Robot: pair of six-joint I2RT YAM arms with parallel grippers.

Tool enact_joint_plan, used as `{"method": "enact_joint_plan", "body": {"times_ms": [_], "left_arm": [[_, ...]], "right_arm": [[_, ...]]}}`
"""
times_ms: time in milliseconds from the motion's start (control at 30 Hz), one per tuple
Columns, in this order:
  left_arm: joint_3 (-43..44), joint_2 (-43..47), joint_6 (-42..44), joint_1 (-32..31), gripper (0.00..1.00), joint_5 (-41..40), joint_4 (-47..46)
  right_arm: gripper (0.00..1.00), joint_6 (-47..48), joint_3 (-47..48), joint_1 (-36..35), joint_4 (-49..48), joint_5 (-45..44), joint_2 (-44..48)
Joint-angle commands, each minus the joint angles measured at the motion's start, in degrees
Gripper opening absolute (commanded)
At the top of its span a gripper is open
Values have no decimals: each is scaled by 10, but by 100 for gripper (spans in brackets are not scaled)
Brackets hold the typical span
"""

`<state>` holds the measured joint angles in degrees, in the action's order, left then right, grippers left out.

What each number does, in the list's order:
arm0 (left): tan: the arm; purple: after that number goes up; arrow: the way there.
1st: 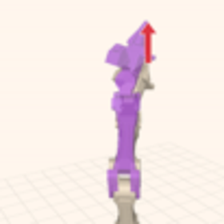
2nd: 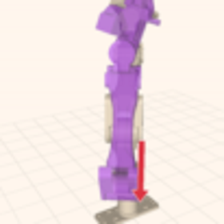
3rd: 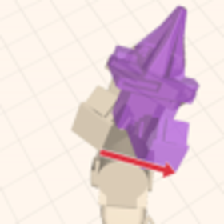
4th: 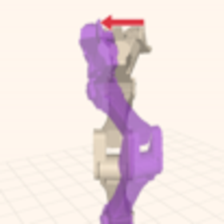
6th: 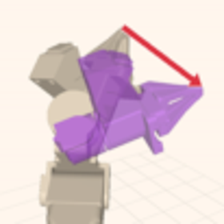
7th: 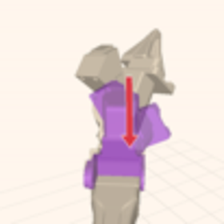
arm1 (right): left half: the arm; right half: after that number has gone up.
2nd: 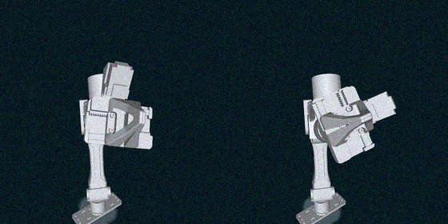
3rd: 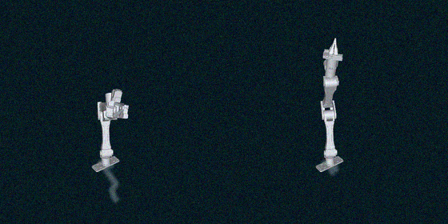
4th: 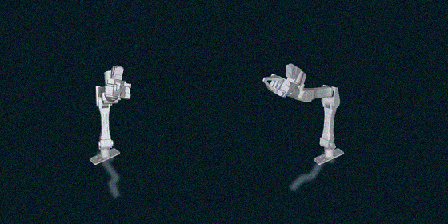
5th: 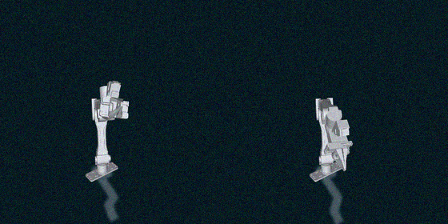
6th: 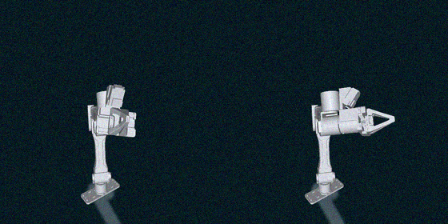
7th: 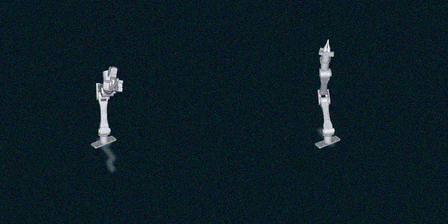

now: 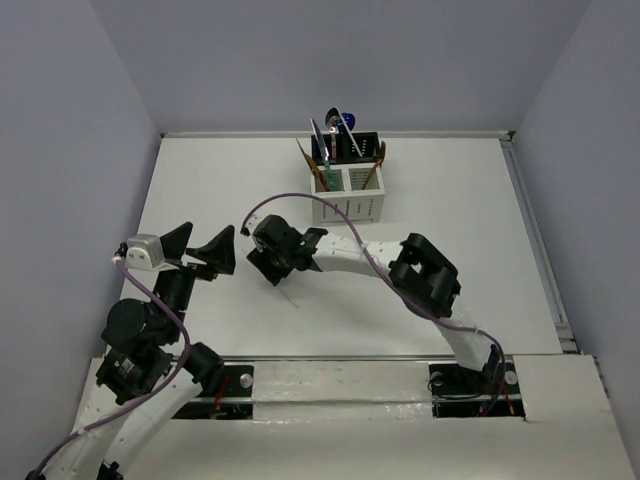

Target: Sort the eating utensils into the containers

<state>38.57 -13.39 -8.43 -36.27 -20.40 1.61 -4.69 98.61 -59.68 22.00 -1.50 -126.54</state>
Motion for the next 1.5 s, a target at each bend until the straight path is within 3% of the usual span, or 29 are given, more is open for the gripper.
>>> {"method": "enact_joint_plan", "body": {"times_ms": [0,200,300,333,567,733,1000,1233,1467], "left_arm": [[-4,-1,0,-2,99,-1,-21],[-5,-1,-1,-2,99,2,-21],[-4,-2,0,-2,99,3,-21],[-5,-2,-1,3,99,3,-21],[-5,-2,0,3,99,3,-21],[-5,-1,-1,3,99,4,-20],[-6,-5,-3,3,99,4,-20],[-6,-6,-3,3,99,6,-20],[-6,-6,-3,3,99,10,-20]], "right_arm": [[55,0,33,-18,41,-6,-15],[44,-6,62,-18,76,-27,-44],[31,-8,68,-18,89,-40,-54],[22,-13,71,-18,96,-46,-58],[0,-33,100,-10,151,-92,-75],[0,-34,22,17,59,-87,0],[0,-46,-121,64,-194,-54,184],[0,-94,-204,137,-356,-57,293],[0,-55,-176,237,-487,-137,266]]}}
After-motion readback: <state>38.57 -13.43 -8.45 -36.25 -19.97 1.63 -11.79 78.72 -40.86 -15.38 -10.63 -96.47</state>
